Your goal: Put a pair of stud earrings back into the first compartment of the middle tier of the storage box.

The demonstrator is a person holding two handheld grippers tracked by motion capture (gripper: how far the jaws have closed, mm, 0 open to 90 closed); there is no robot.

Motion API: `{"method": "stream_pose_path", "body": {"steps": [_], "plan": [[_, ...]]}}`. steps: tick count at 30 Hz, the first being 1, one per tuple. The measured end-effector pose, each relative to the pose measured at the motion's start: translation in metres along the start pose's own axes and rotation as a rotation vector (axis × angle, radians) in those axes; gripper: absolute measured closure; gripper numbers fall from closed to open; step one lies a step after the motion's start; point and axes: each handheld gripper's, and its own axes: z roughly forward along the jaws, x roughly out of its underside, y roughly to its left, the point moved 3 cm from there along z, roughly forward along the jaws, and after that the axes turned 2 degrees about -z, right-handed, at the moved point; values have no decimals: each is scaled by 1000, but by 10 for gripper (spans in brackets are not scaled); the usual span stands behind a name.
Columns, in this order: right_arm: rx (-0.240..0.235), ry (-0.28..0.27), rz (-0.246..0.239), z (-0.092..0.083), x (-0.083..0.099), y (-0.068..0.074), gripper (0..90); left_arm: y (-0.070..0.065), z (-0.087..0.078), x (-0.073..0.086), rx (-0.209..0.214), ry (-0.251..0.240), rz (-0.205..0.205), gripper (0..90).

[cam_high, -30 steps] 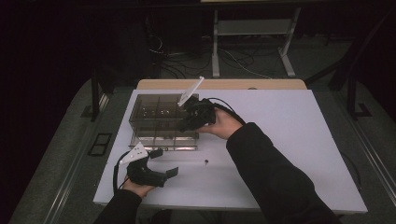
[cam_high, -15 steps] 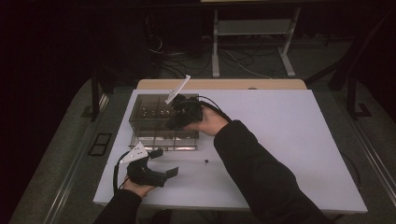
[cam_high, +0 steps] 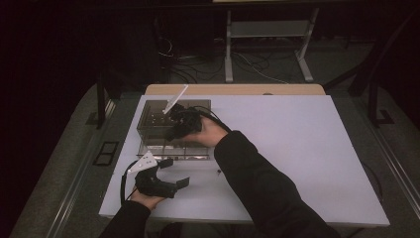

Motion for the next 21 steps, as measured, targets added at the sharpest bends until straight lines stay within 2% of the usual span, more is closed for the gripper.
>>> {"method": "stream_pose_path", "body": {"steps": [1, 14, 19, 21], "plan": [[-5, 4, 12, 2, -1, 1, 792, 0, 0, 0, 0, 1, -1, 0], [-13, 15, 3, 33, -7, -6, 792, 0, 2, 1, 9, 15, -10, 0], [-23, 17, 16, 42, -9, -7, 792, 0, 3, 1, 9, 17, -9, 0], [-19, 16, 1, 45, -9, -9, 792, 0, 3, 1, 11, 17, -10, 0]]}}
